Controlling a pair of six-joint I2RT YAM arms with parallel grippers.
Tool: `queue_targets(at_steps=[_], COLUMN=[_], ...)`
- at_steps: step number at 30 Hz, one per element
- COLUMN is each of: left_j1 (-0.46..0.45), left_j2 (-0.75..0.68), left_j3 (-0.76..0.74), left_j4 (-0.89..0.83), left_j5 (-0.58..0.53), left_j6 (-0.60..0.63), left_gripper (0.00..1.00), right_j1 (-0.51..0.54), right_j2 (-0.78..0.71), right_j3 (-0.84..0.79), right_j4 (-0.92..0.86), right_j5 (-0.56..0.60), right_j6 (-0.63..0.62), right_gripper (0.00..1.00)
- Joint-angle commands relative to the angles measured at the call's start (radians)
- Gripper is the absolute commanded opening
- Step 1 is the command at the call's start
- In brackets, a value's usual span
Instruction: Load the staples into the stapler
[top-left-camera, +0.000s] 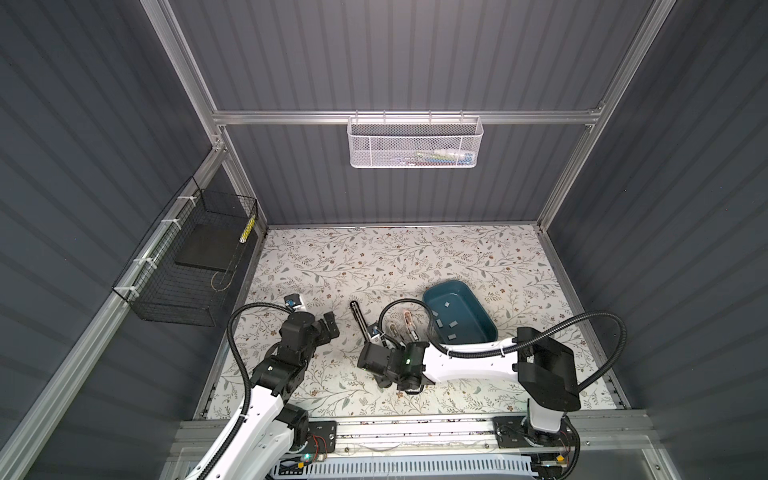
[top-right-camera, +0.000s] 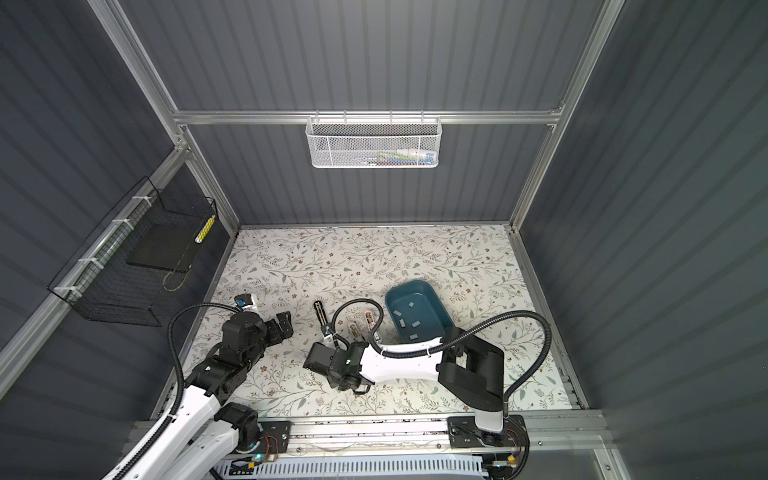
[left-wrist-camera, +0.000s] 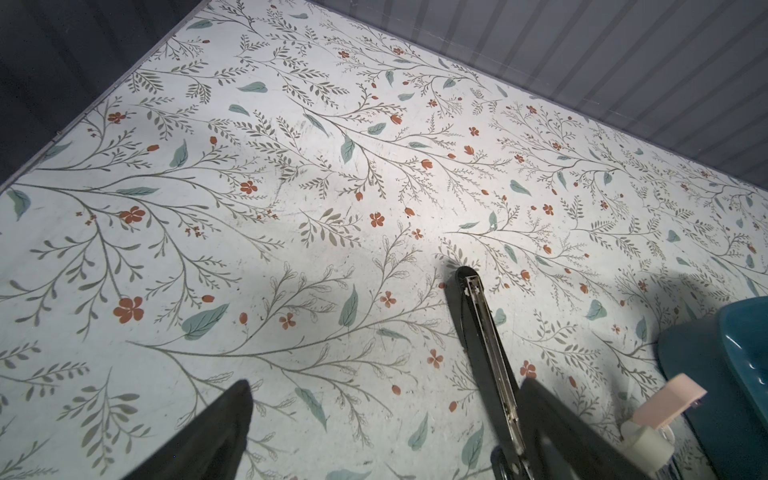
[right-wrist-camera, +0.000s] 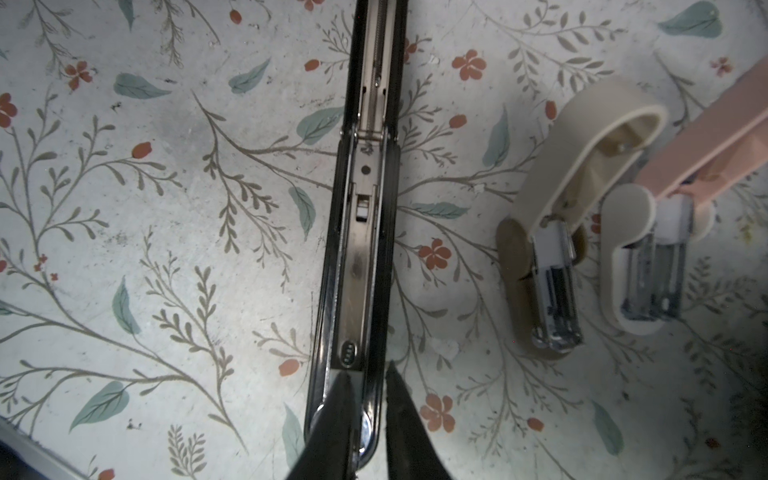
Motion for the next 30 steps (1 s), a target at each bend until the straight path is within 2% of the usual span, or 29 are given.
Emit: queue_targets(at_steps=[1, 22, 30], left_j1=[0.004, 0.004, 0.004], left_j2=[-0.012, -0.01, -0.015], left_j3=[-0.005, -0.004, -0.006], left_j4=[-0.015, -0.016, -0.016], left_j5=[0.003, 0.004, 0.003], left_j6=[-0.012, -0.012, -0.012], left_gripper=[0.99, 0.99, 0.99], right_j1=[-0.002, 0.04, 0.045], right_j2=[0.02, 0.02, -0.102], right_j3=[-0.02, -0.04, -0.02], right_j4=[-0.009, -0.072, -0.096], right_j5=[-0.015, 0.009, 0.104], right_j6=[0.023, 0.065, 0.002], right_gripper=[0.18, 0.12, 0.22])
